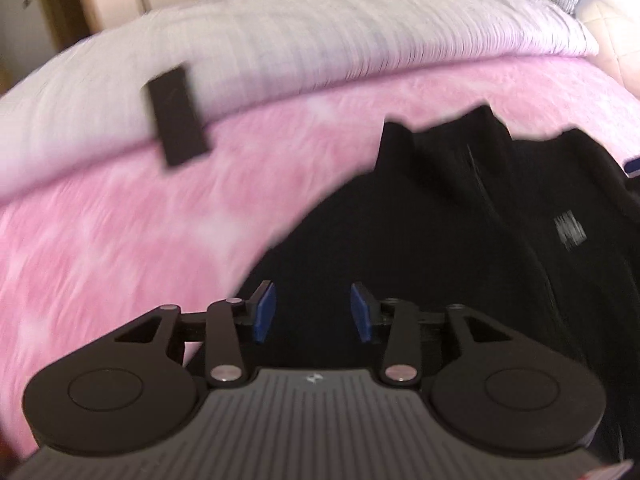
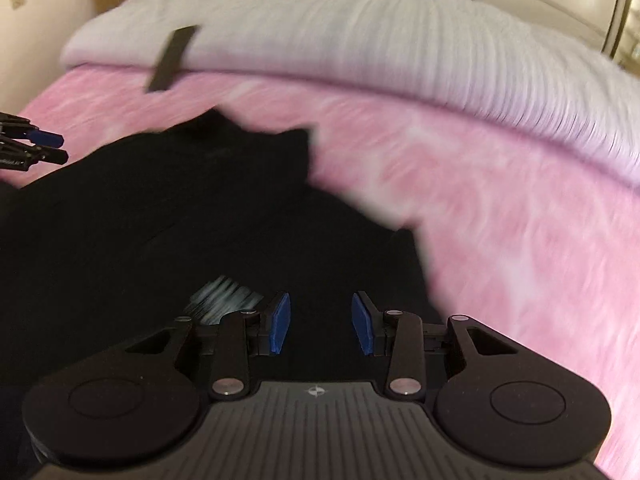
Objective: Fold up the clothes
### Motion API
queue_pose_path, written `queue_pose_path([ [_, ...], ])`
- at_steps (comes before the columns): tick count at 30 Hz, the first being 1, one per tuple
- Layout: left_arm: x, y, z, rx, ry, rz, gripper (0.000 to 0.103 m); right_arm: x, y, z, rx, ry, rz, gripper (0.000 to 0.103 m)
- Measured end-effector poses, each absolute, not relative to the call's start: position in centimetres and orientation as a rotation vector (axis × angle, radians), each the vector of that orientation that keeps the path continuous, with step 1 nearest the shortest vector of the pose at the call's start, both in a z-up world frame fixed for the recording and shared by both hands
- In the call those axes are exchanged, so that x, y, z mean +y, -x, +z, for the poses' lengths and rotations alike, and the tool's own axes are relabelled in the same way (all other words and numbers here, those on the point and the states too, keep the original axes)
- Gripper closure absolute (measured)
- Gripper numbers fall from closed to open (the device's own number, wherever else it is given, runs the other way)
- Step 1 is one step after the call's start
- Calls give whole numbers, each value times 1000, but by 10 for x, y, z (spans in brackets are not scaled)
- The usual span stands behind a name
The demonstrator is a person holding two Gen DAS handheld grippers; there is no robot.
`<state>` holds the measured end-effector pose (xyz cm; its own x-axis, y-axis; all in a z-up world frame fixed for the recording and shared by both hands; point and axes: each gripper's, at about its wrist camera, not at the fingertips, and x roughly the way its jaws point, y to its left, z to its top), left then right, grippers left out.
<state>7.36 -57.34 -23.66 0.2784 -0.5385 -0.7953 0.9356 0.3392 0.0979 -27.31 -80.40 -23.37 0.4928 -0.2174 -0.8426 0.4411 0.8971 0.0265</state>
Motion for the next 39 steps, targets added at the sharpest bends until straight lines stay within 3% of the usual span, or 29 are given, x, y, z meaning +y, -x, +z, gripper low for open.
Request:
queue_pose_path([
  [8,-396,13,-223,918,-753,-1043,60,-664,349,-225,1098,-343,-222,60],
  [14,-315,85,-228,965,-783,-1104,56,-571,382,-206,1140,-295,-123,53],
  [21,-295,132,-256,979,-744,-1252,50,-496,391,-200,1143,-218,-6,47],
  [25,-305,136,-270,957,-695,-1266,42,-454,398,-209,1135,-100,99,46],
  [30,-319,152,-272,898,-675,-1362,41,-432,398,-213,1075,-46,156,43],
  [31,-322,153,-273,897,-687,-1374,42,-429,399,-212,1056,-33,161,39],
  [34,-327,146,-271,951,-660,-1384,77,-421,398,-213,1031,-21,154,38],
  [36,-327,139,-264,993,-616,-1389,83,-411,397,-214,1024,8,133,37],
  [39,-326,131,-245,1029,-551,-1409,84,-392,394,-221,1011,49,119,33],
])
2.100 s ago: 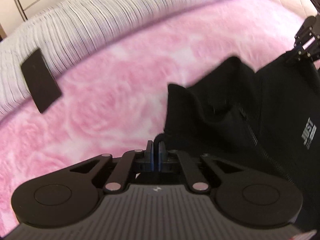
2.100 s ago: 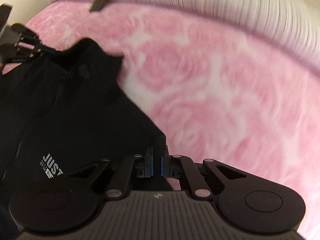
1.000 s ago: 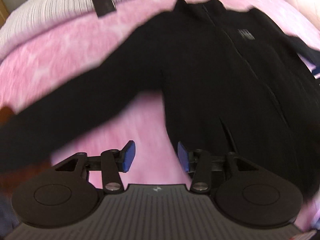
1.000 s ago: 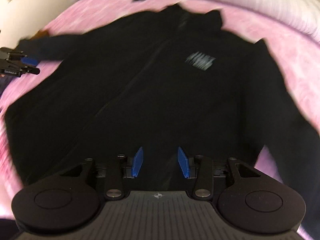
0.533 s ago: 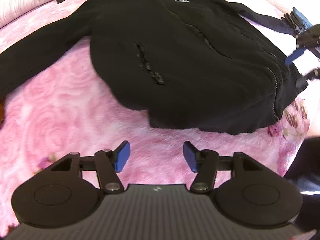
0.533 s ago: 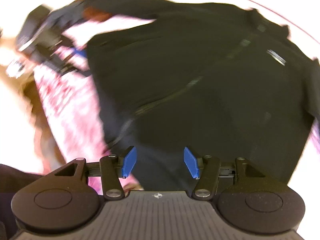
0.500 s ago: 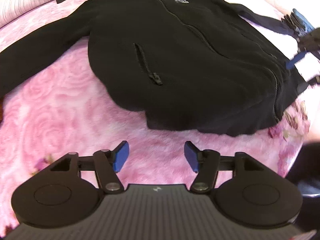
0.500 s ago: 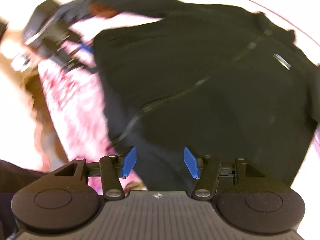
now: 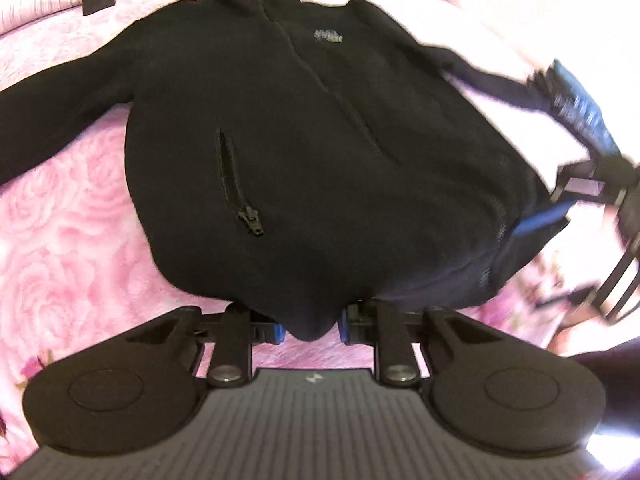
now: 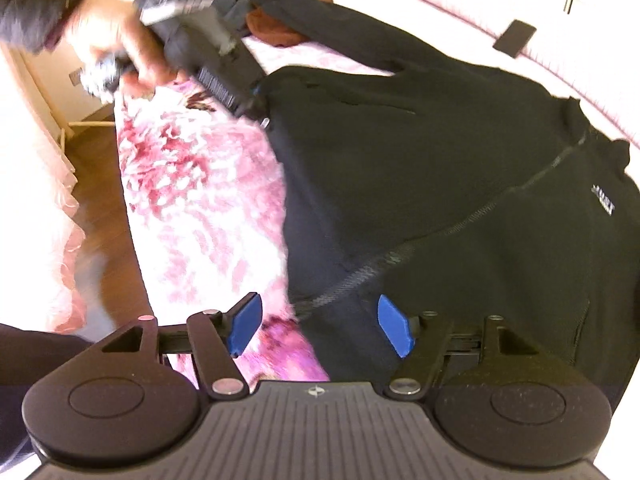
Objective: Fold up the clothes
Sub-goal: 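Grasp the jacket hem with both grippers and pull it straight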
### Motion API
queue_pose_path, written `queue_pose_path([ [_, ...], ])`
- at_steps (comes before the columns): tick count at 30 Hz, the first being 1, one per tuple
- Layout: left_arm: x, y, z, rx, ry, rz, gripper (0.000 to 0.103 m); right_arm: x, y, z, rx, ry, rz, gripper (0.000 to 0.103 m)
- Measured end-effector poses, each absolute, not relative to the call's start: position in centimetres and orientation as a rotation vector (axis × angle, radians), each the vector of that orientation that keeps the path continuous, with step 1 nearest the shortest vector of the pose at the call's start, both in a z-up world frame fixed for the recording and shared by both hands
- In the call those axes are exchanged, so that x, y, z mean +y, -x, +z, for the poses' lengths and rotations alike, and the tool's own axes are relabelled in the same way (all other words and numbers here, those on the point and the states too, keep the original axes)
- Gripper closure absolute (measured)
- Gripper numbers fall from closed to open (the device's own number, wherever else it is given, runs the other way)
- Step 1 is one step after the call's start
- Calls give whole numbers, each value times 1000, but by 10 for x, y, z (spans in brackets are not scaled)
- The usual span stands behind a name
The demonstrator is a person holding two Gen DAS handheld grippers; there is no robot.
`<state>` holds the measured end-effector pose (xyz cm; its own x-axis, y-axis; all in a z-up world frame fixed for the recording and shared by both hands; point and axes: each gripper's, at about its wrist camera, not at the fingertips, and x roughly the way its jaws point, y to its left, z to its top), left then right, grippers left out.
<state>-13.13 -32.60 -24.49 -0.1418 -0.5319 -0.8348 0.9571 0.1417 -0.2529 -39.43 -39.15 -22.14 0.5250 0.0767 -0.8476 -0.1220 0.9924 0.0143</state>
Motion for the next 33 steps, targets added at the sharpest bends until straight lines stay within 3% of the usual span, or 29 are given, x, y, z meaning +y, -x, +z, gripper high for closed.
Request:
queue_pose_path([
  [11,-328,102,-217,1163,-435,-1537,86,-324,360,-258,996,319,-131,30],
  [14,-326,97,-218,1173,-423,-1565,85,-312,358,-268,949,429,-209,50],
  [16,-323,96,-219,1170,-439,-1584,85,-314,357,-271,939,451,-270,75],
  [17,-321,95,-219,1170,-442,-1591,85,-315,356,-270,937,442,-288,81],
  [18,-319,94,-219,1169,-446,-1597,85,-317,356,-266,942,426,-301,102],
  [27,-276,92,-221,1111,-464,-1585,86,-333,370,-221,976,273,-316,103],
  [28,-272,91,-226,1117,-462,-1572,80,-331,371,-221,983,264,-308,103],
  [29,-272,87,-232,1127,-425,-1564,62,-330,373,-222,993,253,-303,103],
  [31,-270,78,-244,1148,-350,-1547,41,-328,377,-225,1007,219,-304,102],
  [33,-269,68,-256,1168,-275,-1528,38,-330,383,-226,1016,164,-318,94],
])
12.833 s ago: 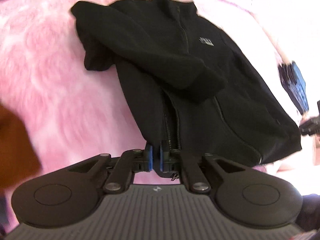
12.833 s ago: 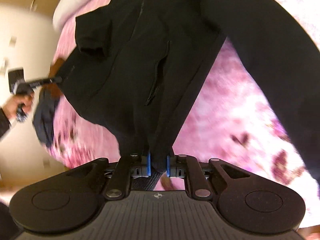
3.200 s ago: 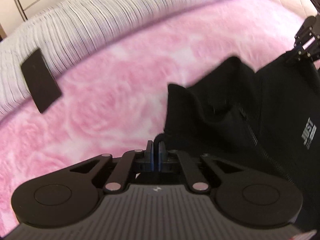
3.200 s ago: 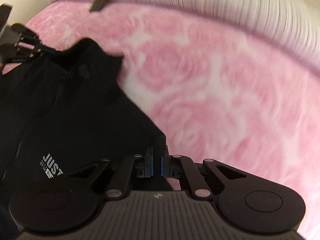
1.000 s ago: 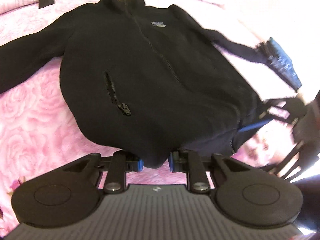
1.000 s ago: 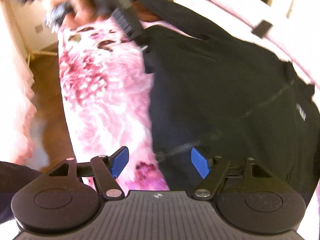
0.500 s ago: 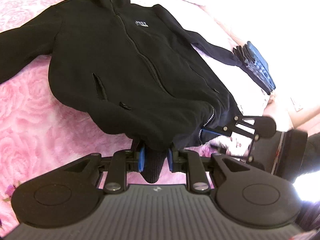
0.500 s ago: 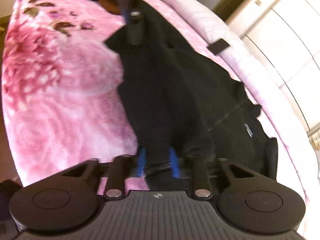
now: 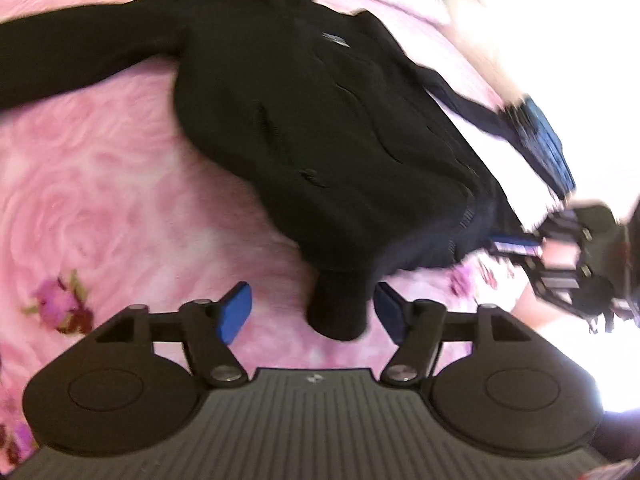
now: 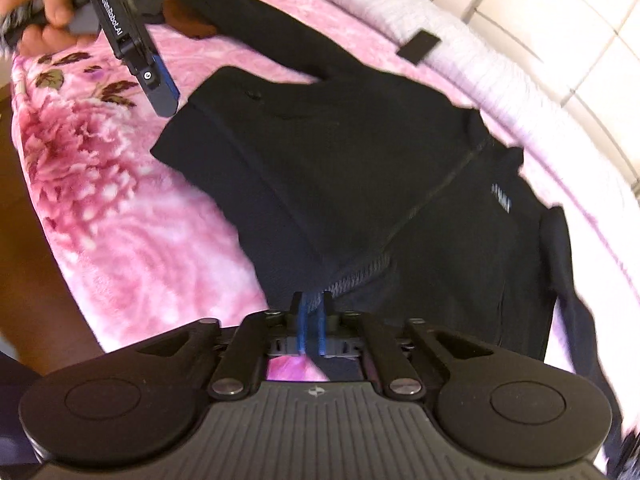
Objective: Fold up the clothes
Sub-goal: 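Grasp the jacket hem with both grippers and pull it straight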
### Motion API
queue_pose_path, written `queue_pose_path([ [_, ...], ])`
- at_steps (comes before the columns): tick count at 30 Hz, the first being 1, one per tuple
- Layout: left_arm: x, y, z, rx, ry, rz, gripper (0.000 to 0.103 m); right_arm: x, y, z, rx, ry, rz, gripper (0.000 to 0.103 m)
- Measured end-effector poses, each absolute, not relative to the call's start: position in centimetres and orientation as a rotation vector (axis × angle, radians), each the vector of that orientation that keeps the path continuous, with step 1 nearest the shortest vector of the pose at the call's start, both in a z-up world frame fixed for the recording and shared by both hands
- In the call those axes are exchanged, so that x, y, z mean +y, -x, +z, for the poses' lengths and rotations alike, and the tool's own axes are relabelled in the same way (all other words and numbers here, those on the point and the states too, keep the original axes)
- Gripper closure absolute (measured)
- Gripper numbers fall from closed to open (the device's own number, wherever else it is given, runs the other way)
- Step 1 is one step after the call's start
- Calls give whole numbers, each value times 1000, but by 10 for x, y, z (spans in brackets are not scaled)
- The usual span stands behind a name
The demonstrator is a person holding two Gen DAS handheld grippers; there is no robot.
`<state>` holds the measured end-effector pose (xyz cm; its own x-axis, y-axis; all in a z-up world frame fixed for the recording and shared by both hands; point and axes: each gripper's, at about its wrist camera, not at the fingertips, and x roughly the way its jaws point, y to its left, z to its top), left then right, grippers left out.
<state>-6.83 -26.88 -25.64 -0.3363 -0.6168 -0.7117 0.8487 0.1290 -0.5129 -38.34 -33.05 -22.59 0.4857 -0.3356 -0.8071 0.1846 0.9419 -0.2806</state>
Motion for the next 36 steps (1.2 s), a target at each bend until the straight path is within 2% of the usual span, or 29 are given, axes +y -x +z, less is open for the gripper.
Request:
queue_pose_path([
  [2,-267,59,-269,1186,-200,-1509,36,-335,391,-226,1022,94,-340,85],
  [4,-266,50,-281,1204,-124,-1490,36,-348,404,-222,1020,-10,-383,68],
  [6,-273,47,-283,1215,-66,-1530,40,-365,423,-218,1015,-107,-444,58],
  [8,-278,47,-278,1215,-40,-1578,66,-385,446,-212,1010,-192,-512,48],
  [9,-281,47,-276,1215,-27,-1603,67,-395,457,-210,1007,-235,-545,43],
  [11,-284,47,-268,1212,-26,-1644,81,-423,486,-209,1001,-337,-633,40],
  [17,-275,45,-249,1266,-74,-1619,89,-502,556,-244,905,-782,-786,39],
  [20,-277,45,-250,1302,-106,-1570,92,-523,575,-269,871,-942,-806,45],
  [21,-279,47,-251,1321,-129,-1544,93,-525,579,-272,852,-979,-801,56],
  [22,-282,48,-250,1347,-146,-1518,95,-528,582,-274,834,-1021,-785,76],
  [25,-290,51,-241,1423,-220,-1453,97,-538,591,-267,830,-1114,-747,96],
  [30,-301,51,-211,1530,-383,-1386,99,-564,599,-215,927,-1108,-654,99],
  [31,-303,52,-213,1532,-428,-1359,103,-563,597,-219,951,-1085,-653,99],
  [36,-307,66,-257,1518,-598,-1253,103,-554,583,-237,1071,-967,-647,99],
])
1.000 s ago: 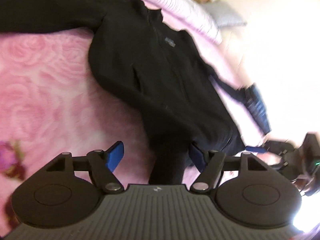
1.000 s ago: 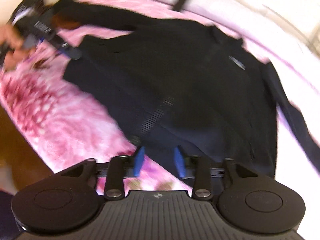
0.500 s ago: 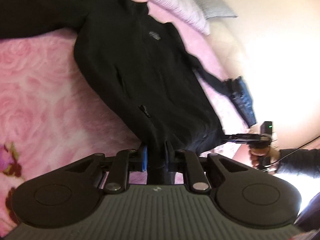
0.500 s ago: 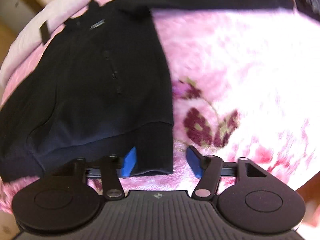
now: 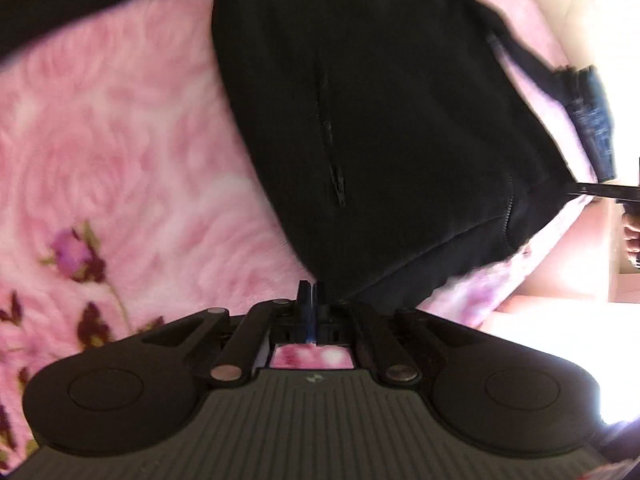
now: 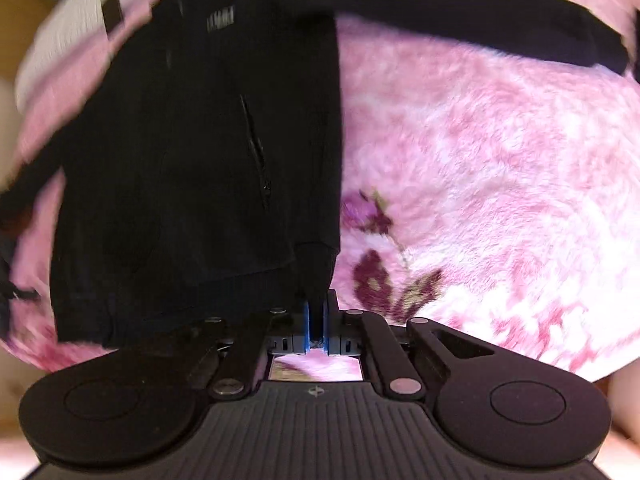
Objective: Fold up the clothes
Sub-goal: 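Grasp the jacket hem with both grippers and pull it straight, then lay the hem down and open both grippers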
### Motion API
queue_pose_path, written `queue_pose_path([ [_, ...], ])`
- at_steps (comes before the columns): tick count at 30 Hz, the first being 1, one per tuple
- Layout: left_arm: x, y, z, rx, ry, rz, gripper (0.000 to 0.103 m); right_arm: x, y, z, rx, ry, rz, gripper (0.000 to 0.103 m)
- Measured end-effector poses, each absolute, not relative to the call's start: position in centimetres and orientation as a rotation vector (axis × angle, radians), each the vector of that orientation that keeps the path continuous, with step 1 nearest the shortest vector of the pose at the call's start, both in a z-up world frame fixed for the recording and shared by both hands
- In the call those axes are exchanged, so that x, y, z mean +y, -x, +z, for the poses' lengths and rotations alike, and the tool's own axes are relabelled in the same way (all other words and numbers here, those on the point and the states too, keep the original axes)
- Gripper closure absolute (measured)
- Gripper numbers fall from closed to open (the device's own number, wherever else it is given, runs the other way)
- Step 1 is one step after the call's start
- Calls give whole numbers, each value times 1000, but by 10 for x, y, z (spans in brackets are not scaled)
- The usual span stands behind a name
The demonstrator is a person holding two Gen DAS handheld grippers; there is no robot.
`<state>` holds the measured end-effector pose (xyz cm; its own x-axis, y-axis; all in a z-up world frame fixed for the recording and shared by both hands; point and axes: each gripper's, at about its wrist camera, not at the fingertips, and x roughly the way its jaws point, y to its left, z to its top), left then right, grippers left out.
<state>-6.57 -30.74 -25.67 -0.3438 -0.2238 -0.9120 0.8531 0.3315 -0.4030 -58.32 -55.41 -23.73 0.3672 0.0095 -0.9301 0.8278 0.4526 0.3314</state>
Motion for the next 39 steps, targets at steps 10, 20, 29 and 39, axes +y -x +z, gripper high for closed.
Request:
queue_pose_path([
  [10,-277,75,-277,1502,-292,-1151,53,-543,600,-259,1010,-988,-687,65],
  [20,-288,108,-276,1435,-392,-1137,99,-559,601,-263,1003,-1042,-674,101],
  [29,-284,113,-274,1431,-420,-1116,92,-557,587,-255,1057,-955,-660,79],
  [39,-260,63,-191,1200,-607,-961,77,-540,542,-179,1014,-745,-634,55],
])
